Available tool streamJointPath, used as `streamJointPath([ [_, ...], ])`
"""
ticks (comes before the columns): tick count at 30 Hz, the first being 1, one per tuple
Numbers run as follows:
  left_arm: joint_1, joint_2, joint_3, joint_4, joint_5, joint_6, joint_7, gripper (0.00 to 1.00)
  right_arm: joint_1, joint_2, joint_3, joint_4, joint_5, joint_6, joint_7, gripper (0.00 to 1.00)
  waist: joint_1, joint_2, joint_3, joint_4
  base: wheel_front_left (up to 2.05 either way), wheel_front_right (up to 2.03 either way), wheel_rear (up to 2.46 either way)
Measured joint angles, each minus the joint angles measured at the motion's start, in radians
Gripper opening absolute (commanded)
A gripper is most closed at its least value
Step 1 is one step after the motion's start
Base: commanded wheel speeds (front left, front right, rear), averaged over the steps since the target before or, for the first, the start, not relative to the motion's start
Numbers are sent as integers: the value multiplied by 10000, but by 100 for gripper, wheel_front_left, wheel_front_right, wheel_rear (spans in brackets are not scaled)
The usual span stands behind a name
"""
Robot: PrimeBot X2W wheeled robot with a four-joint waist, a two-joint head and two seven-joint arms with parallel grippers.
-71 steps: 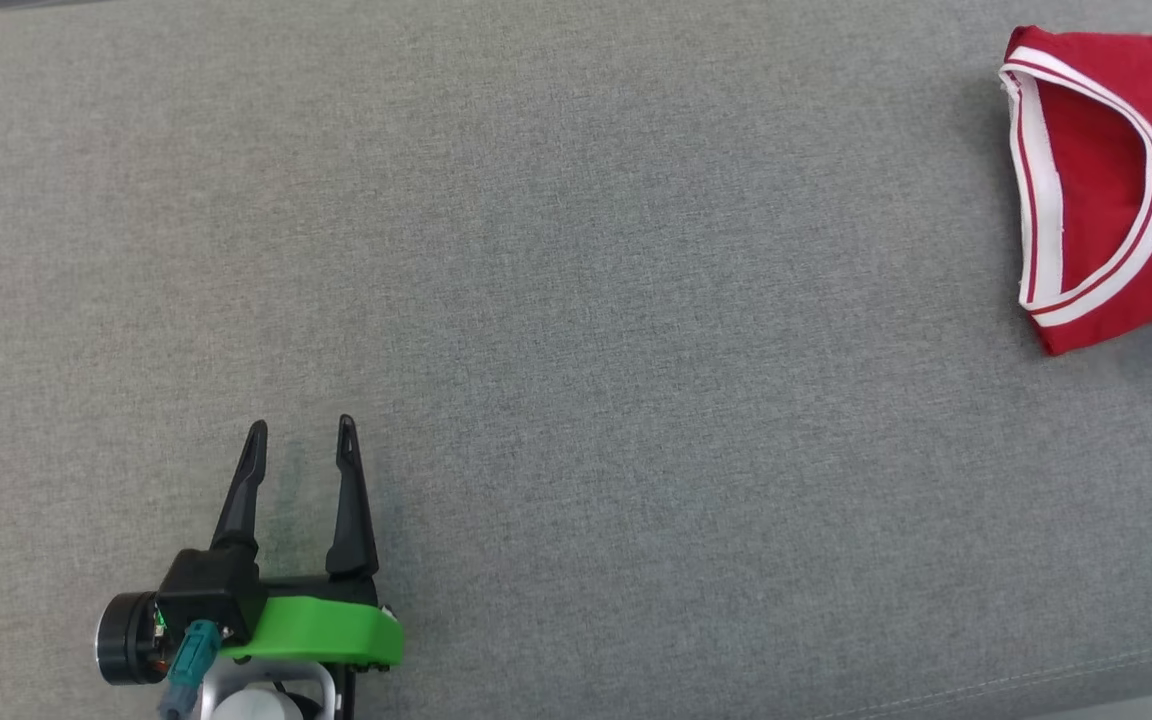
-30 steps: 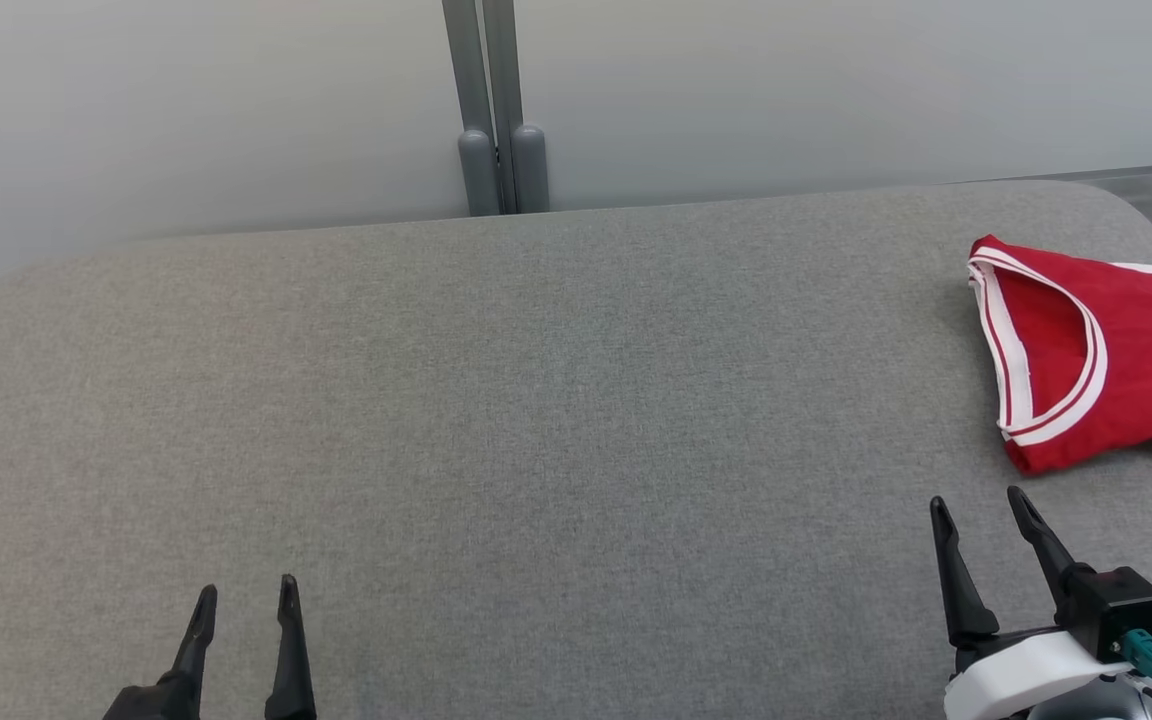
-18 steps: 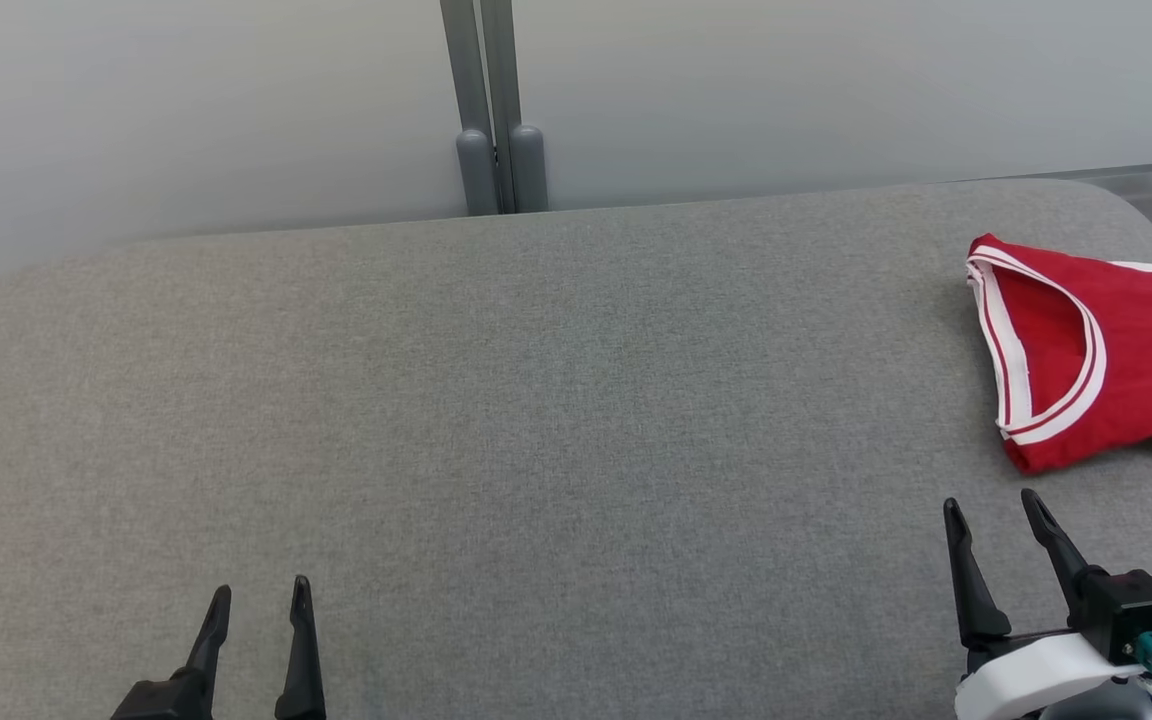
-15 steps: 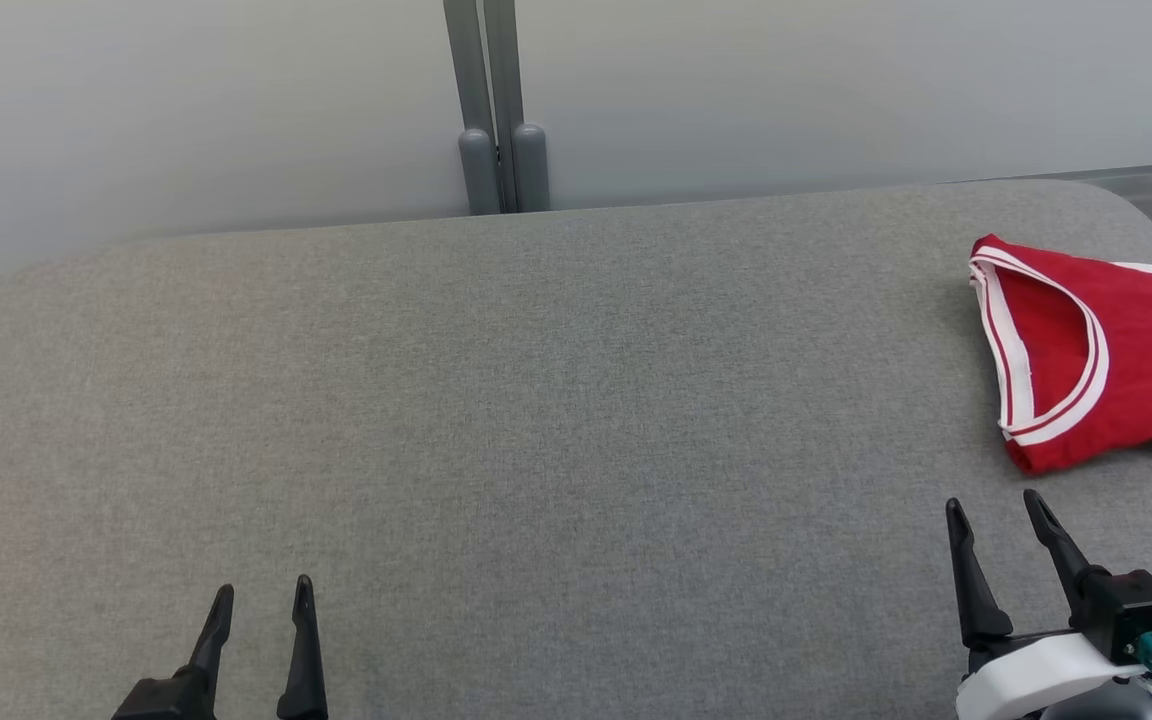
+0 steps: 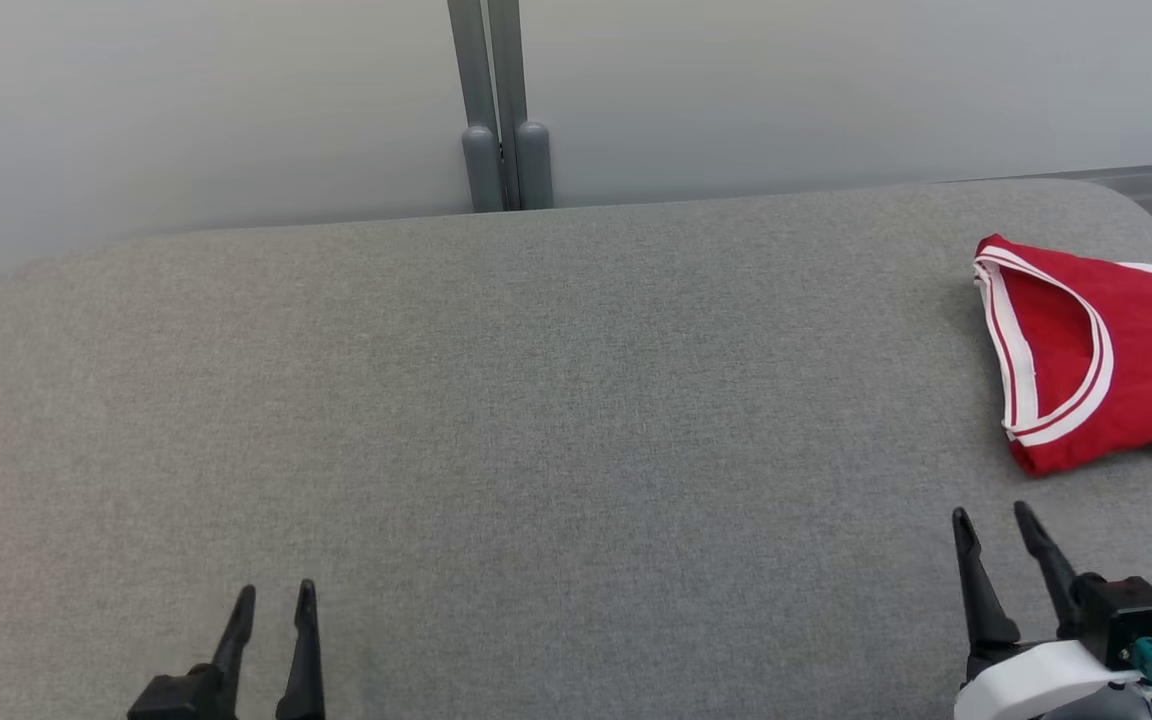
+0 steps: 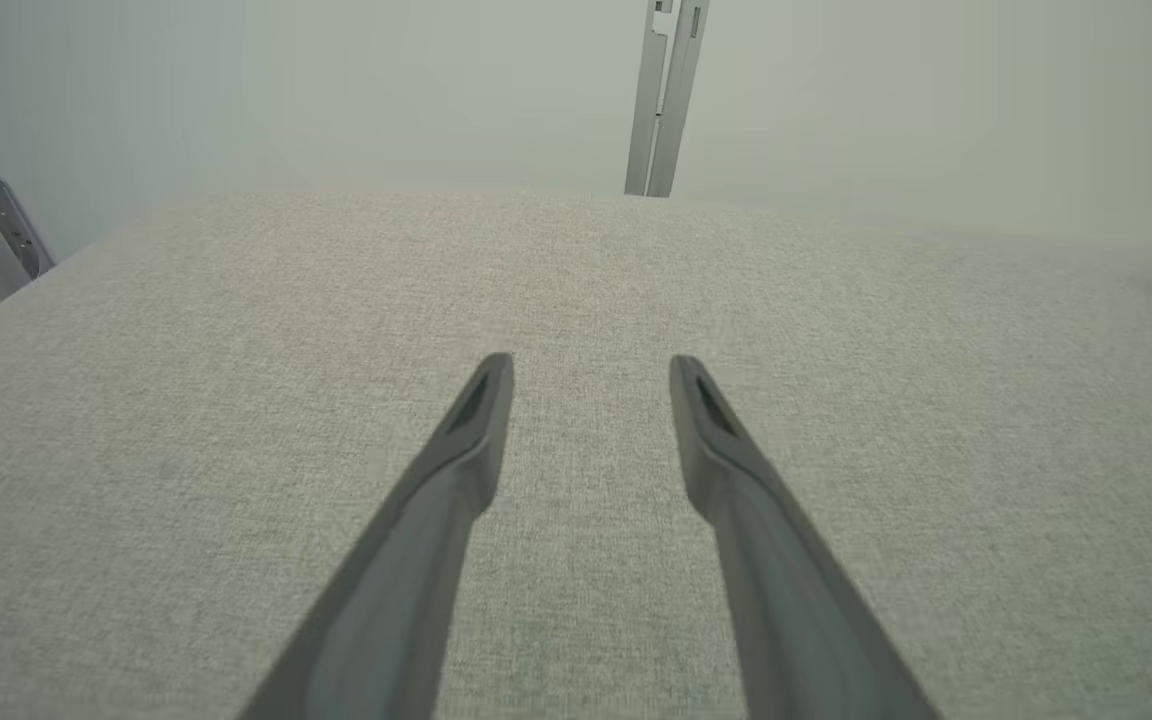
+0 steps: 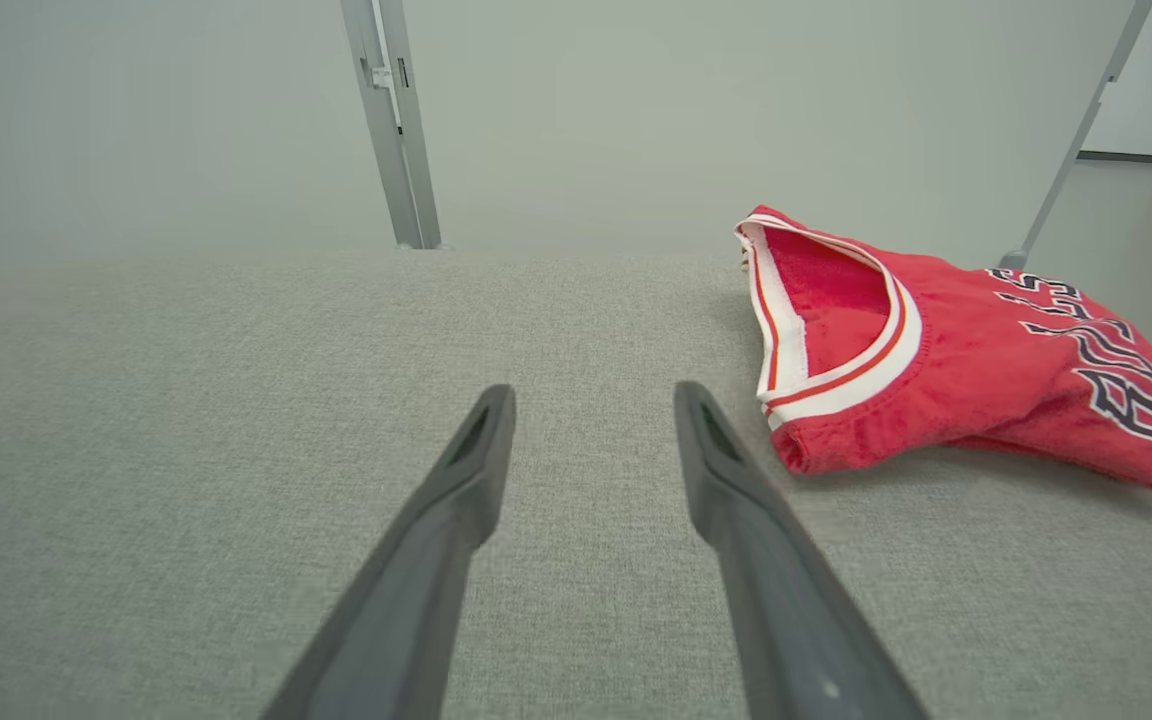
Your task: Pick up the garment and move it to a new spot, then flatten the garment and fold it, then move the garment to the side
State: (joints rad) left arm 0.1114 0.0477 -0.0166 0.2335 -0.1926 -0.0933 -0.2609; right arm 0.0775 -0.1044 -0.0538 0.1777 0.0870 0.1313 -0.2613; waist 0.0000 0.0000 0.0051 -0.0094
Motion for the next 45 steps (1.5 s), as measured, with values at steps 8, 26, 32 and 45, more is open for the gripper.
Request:
streamJointPath([
  [8,105,-44,54,364,-813,0,320,0,32,150,-12,410,895,2,305,0,0,0,-1,4,0,0,0],
  [26,-337,-44,320,322,-3935,-48,1104,0,-291,240,-132,439,4245,0,1101,0,0,0,-4,17,0,0,0],
  [32,-487,-44,408,309,-4880,-107,1331,0,-444,270,-167,451,5225,0,1306,0,0,0,-5,22,0,0,0],
  [45,-809,-44,560,280,-6629,-127,1804,0,-673,314,-251,493,7122,0,1781,0,0,0,-7,31,0,0,0],
])
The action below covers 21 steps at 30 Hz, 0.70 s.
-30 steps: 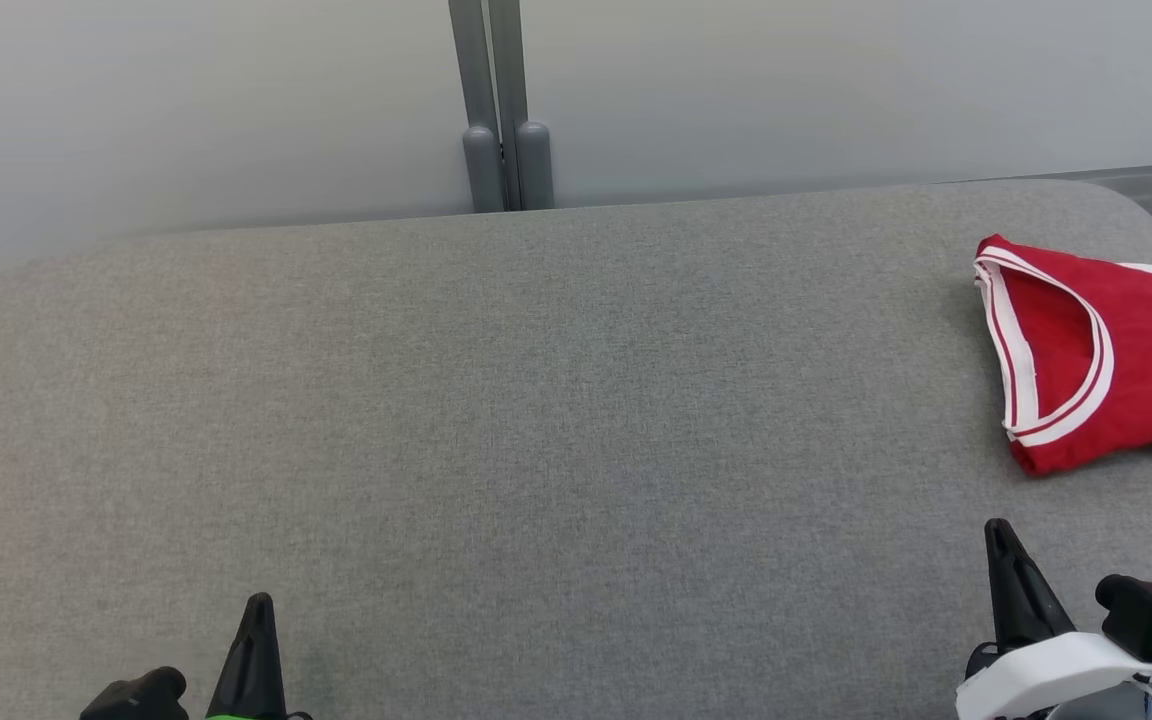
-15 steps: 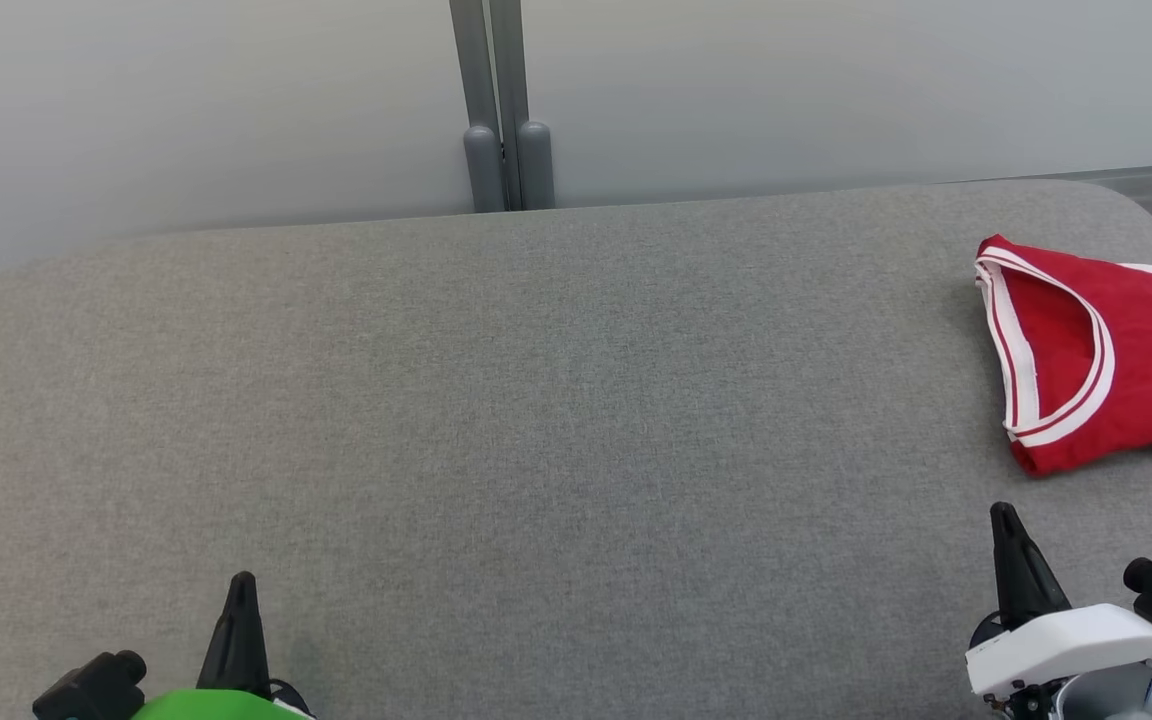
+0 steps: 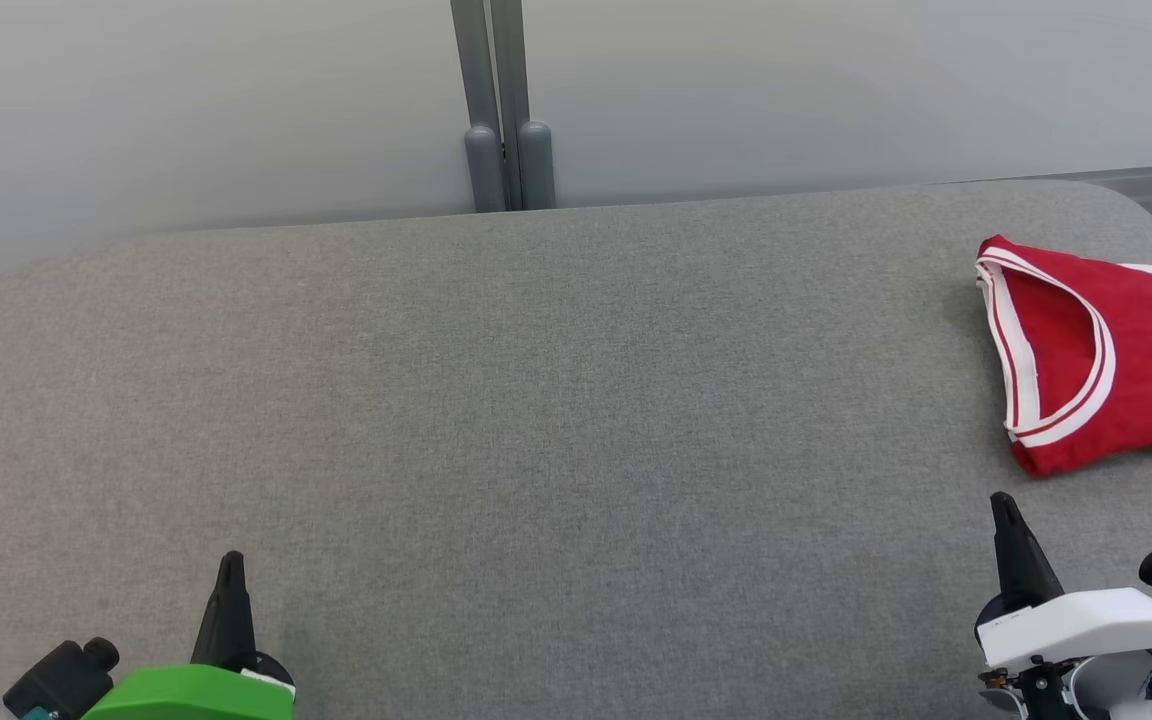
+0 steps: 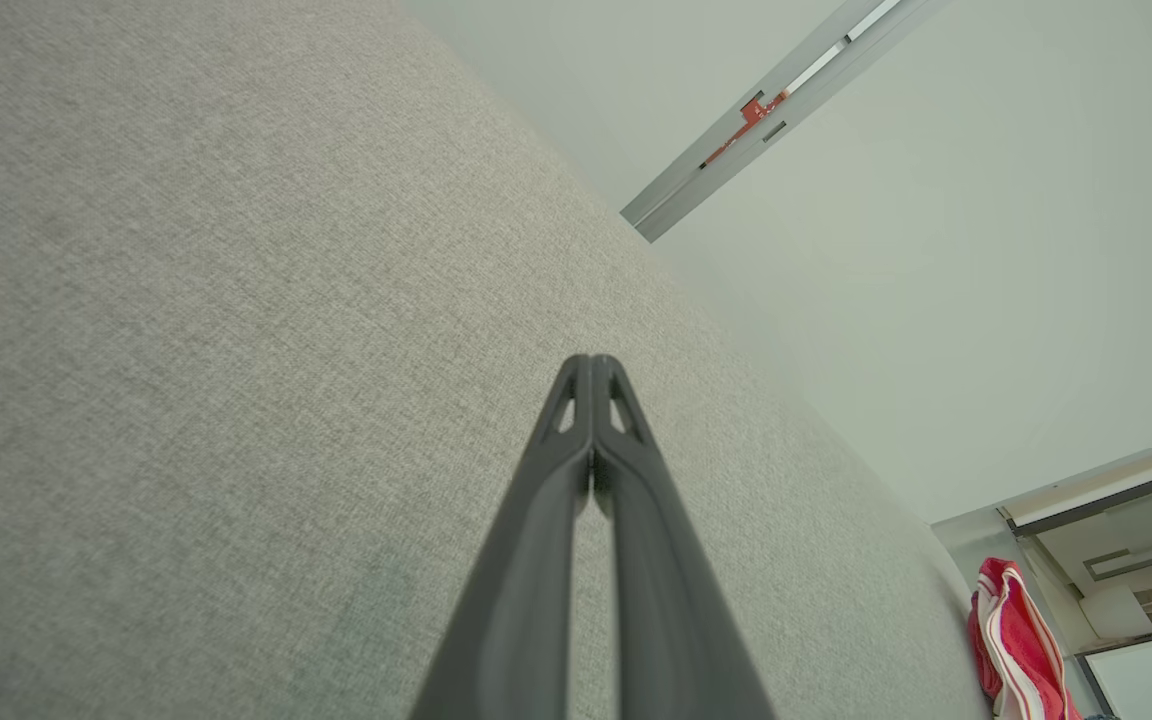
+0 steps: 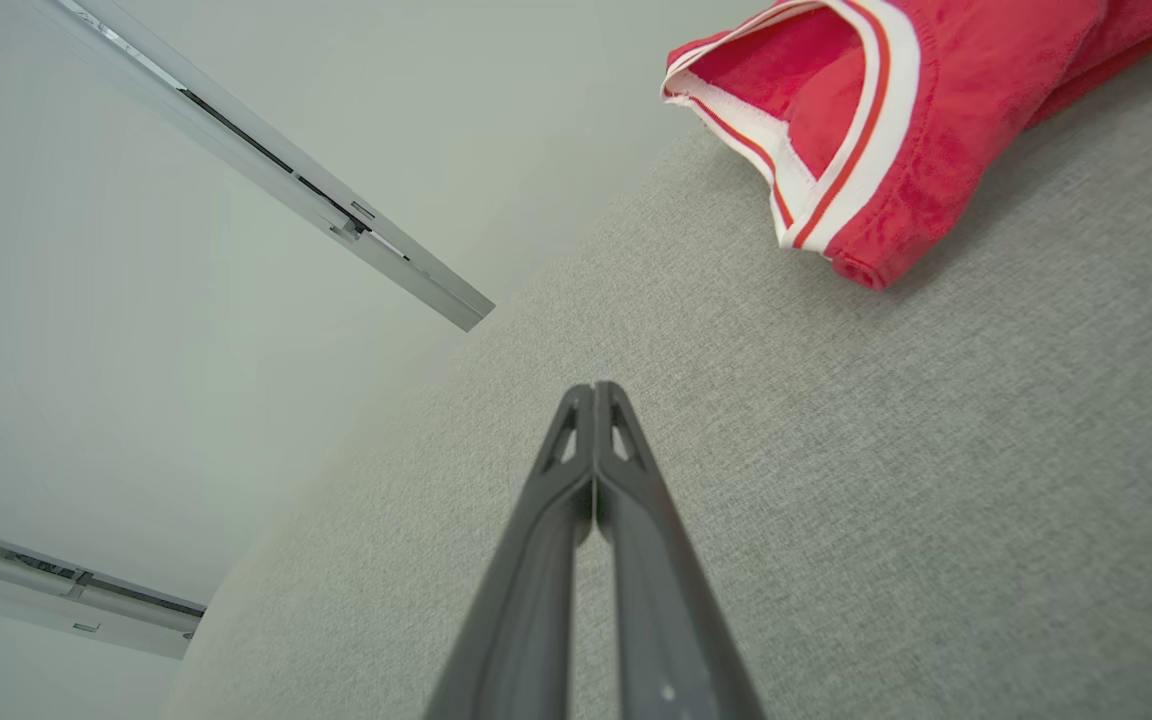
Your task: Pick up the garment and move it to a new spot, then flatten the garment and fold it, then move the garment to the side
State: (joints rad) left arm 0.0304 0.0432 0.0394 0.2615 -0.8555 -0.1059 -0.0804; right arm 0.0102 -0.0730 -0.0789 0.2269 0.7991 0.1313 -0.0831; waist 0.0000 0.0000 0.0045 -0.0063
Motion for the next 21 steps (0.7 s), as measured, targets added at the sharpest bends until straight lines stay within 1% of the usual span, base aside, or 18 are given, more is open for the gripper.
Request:
streamJointPath([
  [21,-427,4,240,-42,-2405,-82,616,0,-375,67,-105,54,2589,-6,646,0,0,0,-3,16,0,0,0],
])
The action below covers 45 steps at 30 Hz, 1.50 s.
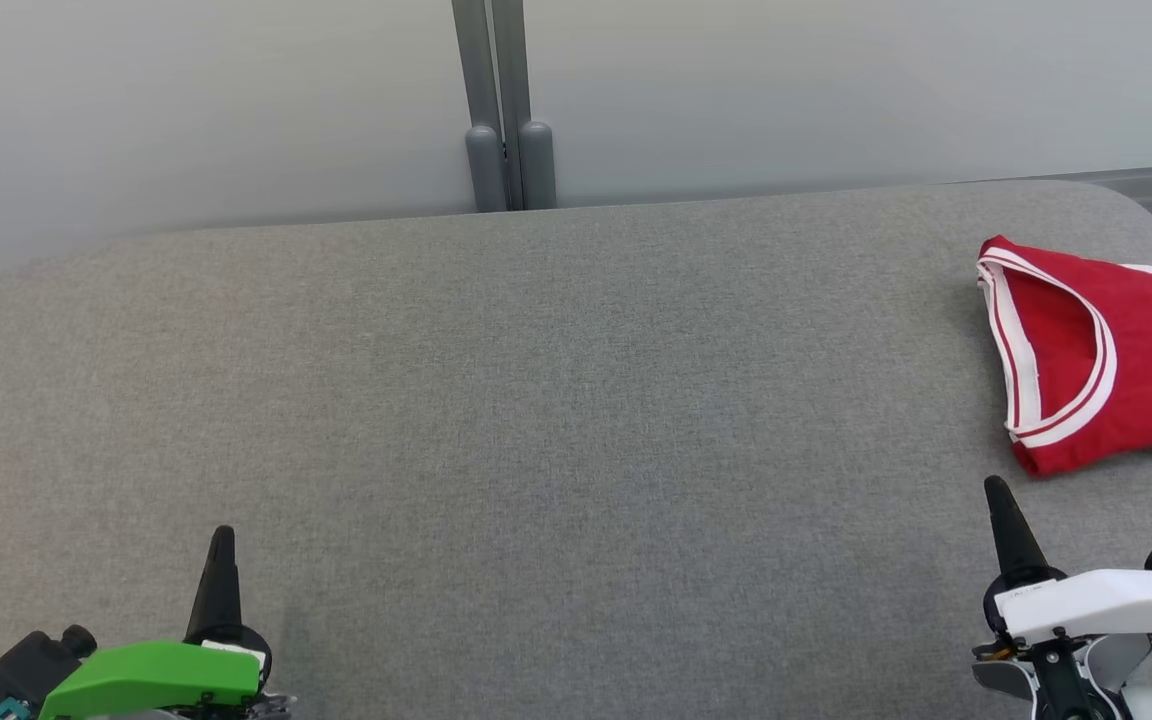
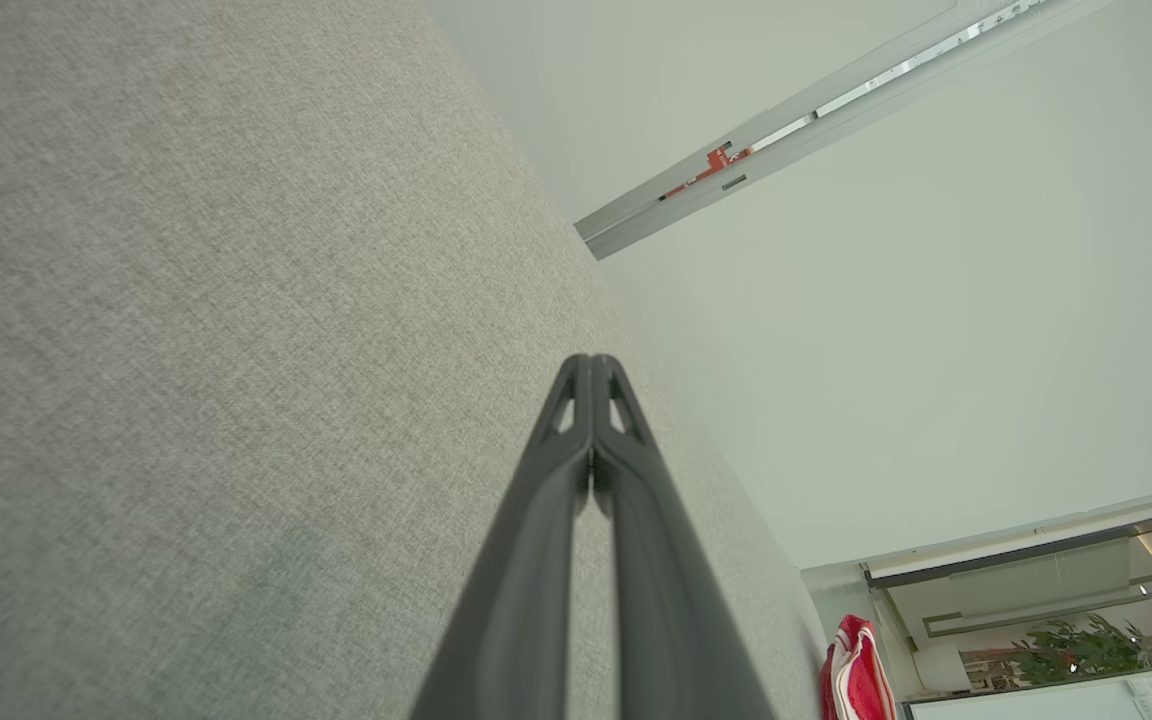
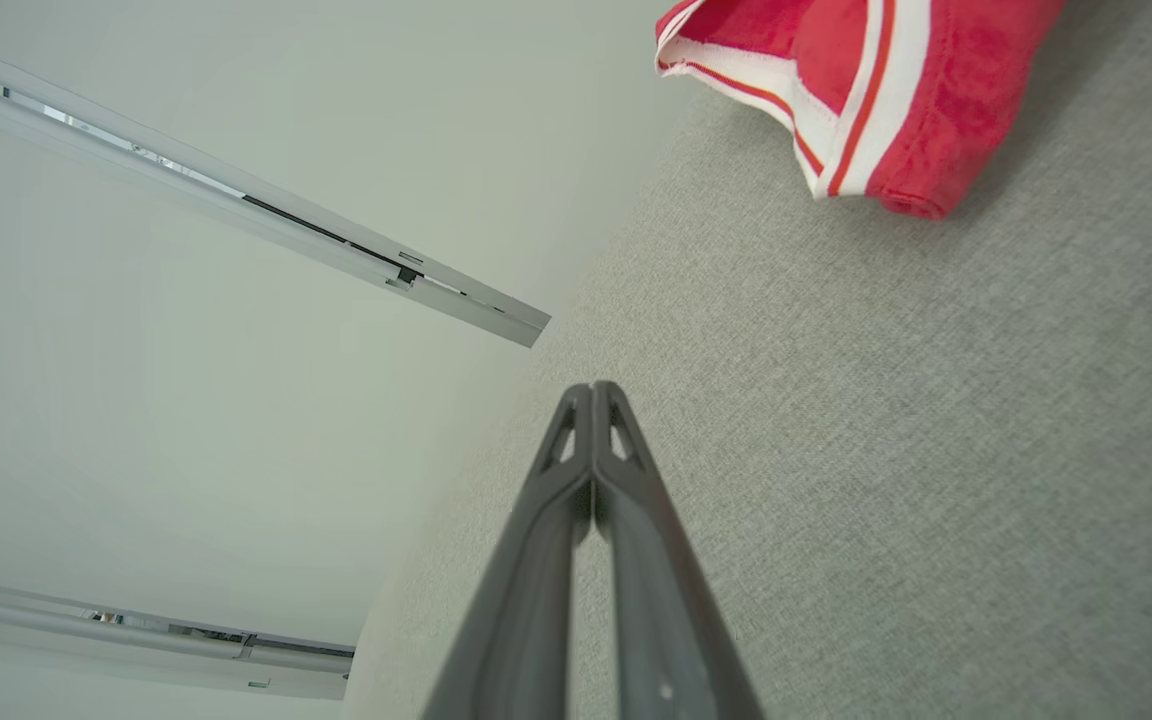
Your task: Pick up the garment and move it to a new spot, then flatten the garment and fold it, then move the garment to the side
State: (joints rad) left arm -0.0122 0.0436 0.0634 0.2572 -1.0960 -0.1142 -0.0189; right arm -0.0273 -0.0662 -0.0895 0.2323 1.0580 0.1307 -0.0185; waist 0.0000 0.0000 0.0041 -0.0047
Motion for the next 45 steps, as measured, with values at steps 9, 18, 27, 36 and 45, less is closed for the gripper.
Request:
streamJointPath([
  [9,-130,2,81,-17,-915,-12,230,0,-139,38,-42,25,970,-2,224,0,0,0,-2,7,0,0,0],
  [18,-270,6,167,-31,-1710,-42,445,0,-253,61,-82,42,1858,-2,439,0,0,0,-3,14,0,0,0],
  [27,-421,10,245,-48,-2510,-81,635,0,-397,84,-121,56,2694,-2,648,0,0,0,-4,20,0,0,0],
  [36,-549,13,313,-65,-3250,-88,826,0,-482,107,-155,73,3473,-2,836,0,0,0,-6,27,0,0,0],
  [45,-664,19,368,-79,-3919,-100,1014,0,-603,130,-184,88,4182,-2,1003,0,0,0,-7,34,0,0,0],
])
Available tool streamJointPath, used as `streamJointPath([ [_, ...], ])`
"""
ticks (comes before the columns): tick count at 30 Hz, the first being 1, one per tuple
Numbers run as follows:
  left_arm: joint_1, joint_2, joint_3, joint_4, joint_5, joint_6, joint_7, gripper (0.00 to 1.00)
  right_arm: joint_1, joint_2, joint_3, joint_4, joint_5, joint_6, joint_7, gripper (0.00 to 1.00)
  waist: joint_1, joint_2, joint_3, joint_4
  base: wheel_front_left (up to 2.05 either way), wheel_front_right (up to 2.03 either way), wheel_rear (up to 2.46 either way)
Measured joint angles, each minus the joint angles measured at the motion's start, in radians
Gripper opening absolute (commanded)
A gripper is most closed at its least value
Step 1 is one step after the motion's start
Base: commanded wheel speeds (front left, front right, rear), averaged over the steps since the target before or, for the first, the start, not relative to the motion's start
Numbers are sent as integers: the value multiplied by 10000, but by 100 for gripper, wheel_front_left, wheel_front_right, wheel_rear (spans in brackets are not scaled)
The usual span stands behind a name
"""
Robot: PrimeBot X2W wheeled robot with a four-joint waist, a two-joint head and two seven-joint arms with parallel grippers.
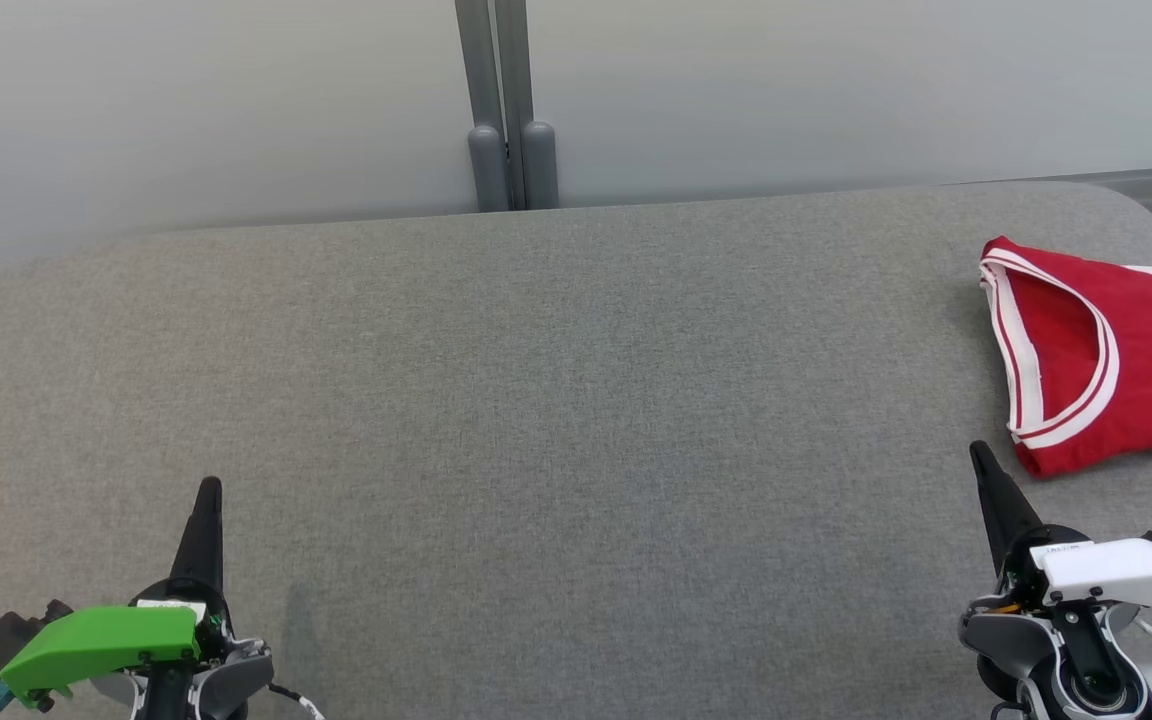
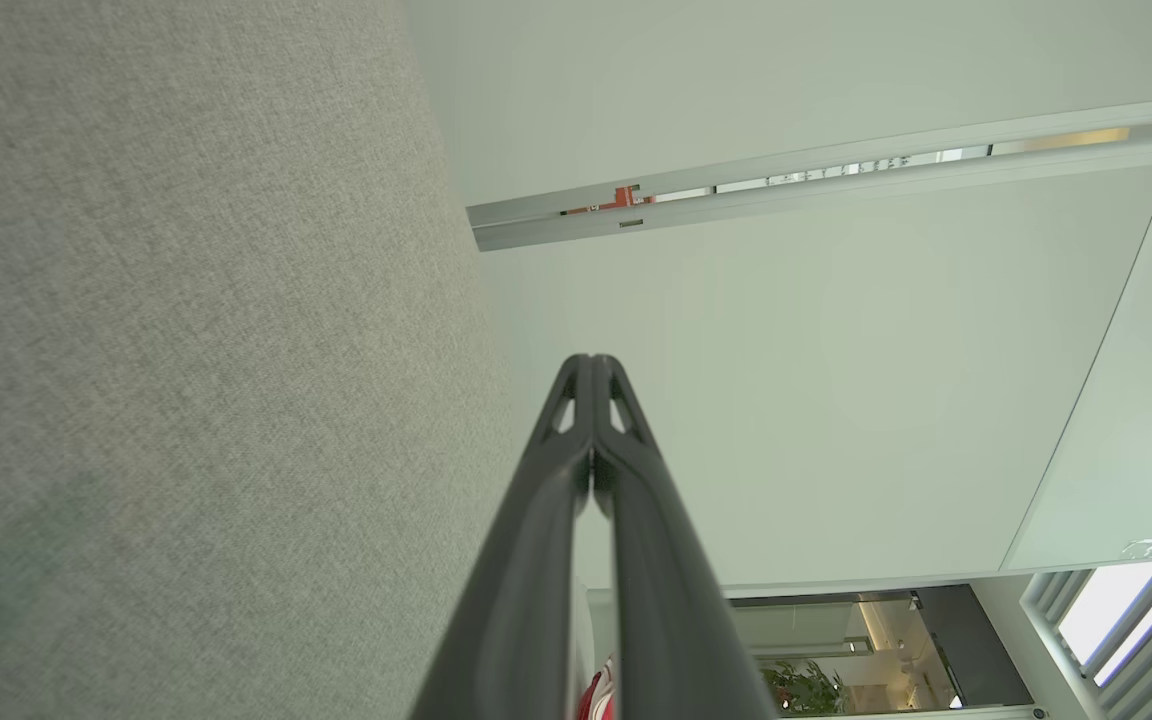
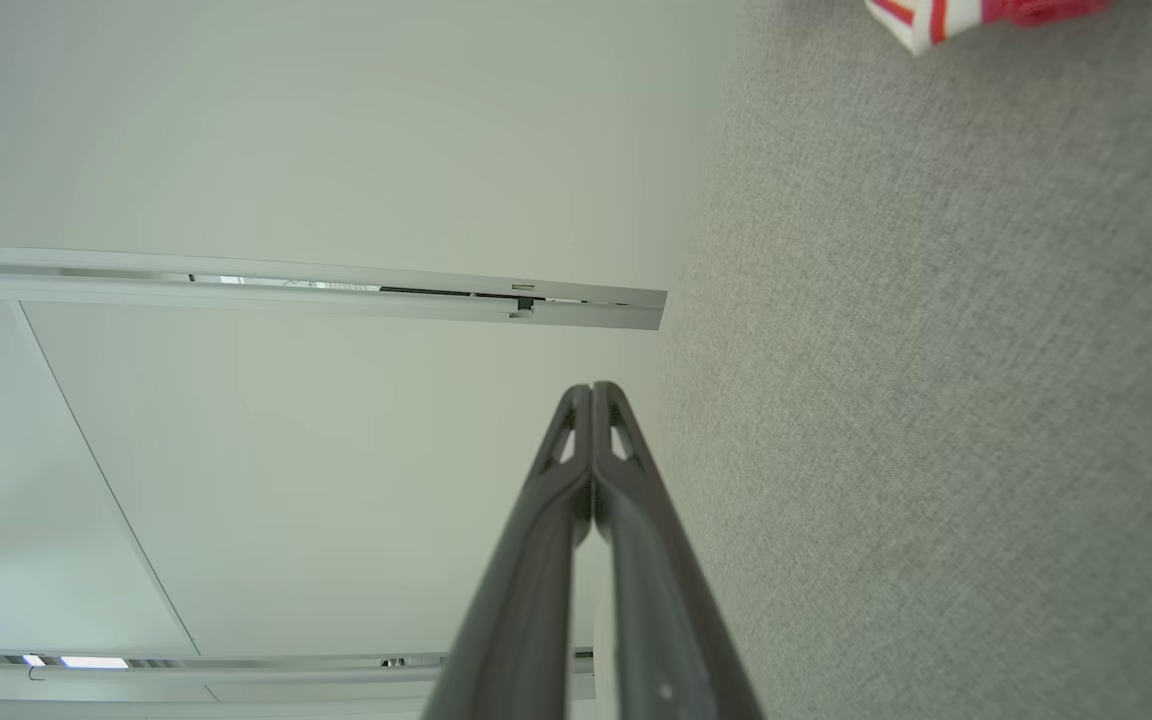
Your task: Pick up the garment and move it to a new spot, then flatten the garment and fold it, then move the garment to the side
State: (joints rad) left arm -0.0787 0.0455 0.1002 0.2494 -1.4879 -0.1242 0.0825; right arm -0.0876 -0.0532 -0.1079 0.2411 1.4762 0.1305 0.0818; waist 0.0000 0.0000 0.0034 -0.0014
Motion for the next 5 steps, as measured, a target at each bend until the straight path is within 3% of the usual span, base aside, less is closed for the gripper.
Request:
streamJointPath([
  [5,-48,2,33,-6,-303,-2,94,0,-17,8,-13,10,372,0,77,0,0,0,-1,4,0,0,0],
])
